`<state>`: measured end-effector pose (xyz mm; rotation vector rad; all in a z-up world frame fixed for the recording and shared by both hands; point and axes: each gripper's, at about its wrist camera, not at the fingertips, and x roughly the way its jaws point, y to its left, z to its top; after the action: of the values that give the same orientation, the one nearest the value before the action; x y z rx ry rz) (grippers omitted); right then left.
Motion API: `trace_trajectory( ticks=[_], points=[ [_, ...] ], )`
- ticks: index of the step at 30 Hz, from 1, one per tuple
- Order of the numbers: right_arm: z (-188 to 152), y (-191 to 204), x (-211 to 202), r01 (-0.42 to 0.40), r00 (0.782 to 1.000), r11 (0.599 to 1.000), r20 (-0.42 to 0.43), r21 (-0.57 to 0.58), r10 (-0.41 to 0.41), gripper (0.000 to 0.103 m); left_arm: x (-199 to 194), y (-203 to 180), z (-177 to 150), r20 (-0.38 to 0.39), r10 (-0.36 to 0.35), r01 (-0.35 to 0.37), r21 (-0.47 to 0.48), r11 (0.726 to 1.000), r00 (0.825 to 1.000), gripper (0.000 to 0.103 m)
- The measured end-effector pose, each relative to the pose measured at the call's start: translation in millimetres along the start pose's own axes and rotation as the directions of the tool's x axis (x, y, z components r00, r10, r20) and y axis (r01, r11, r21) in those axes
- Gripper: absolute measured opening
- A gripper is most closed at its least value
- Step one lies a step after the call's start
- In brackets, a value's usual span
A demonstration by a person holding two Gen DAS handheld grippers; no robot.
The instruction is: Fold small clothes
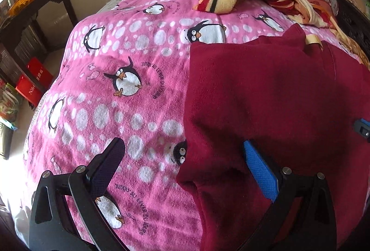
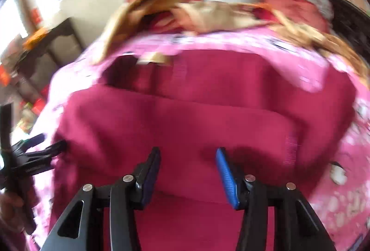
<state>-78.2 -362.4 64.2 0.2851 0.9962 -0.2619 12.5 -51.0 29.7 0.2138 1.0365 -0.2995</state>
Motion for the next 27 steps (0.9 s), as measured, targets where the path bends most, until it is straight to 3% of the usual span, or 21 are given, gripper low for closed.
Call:
trace_trajectory(
  ticks=[1, 3, 6, 9, 11, 14, 16, 19, 23, 26, 27],
  points=[
    [-2, -12, 7, 0.014, 0.999, 1.000, -0.033, 0.016, -0.014, 0.048, -3, -1, 1, 0.003, 0.006, -0.006, 0.002, 1.000, 1.000, 0.102],
    [-4, -27, 6, -0.047, 0.998, 0.998, -0.049, 0.040, 0.049, 0.047, -13, -4, 3, 0.036, 0.017, -0.018, 0.013, 1.000, 0.999, 0.102],
    [3, -48, -28, -0.101, 0.994, 0.991, 0.061, 0.091, 0.096, 0.047, -30, -6, 5, 0.085, 0.031, -0.033, 0.029, 0.999, 0.996, 0.102],
    [12, -91, -55, -0.057, 0.986, 0.978, 0.168, 0.201, 0.023, 0.050, -41, -9, 9, 0.099, -0.002, -0.001, 0.029, 1.000, 0.995, 0.102],
    [17, -135, -59, 0.031, 0.985, 0.941, 0.152, 0.337, -0.086, 0.050, -45, -15, 10, 0.097, -0.020, 0.017, 0.033, 0.999, 0.995, 0.102],
    [22, -208, -49, 0.065, 0.978, 0.849, 0.134, 0.525, -0.158, 0.050, -44, -23, 10, 0.082, -0.034, 0.031, 0.041, 0.999, 0.996, 0.102],
    [24, -256, -38, 0.049, 0.981, 0.783, 0.117, 0.620, -0.154, 0.050, -41, -28, 8, 0.066, -0.036, 0.033, 0.046, 0.998, 0.997, 0.102],
    [31, -309, -16, -0.007, 0.992, 0.707, 0.094, 0.707, -0.084, 0.050, -35, -33, 9, 0.046, -0.023, 0.021, 0.051, 0.998, 0.999, 0.102],
    [41, -338, 11, 0.004, 0.993, 0.669, 0.077, 0.743, -0.092, 0.050, -29, -37, 14, 0.029, -0.006, 0.005, 0.048, 0.999, 1.000, 0.102],
    [49, -348, 24, -0.081, 0.988, 0.649, 0.149, 0.756, -0.051, 0.050, -28, -39, 16, 0.028, 0.002, -0.004, 0.048, 0.999, 1.000, 0.102],
    [50, -349, 27, -0.097, 0.986, 0.646, 0.164, 0.757, -0.043, 0.044, -28, -40, 16, 0.030, 0.005, -0.007, 0.050, 0.999, 1.000, 0.102]
  ],
)
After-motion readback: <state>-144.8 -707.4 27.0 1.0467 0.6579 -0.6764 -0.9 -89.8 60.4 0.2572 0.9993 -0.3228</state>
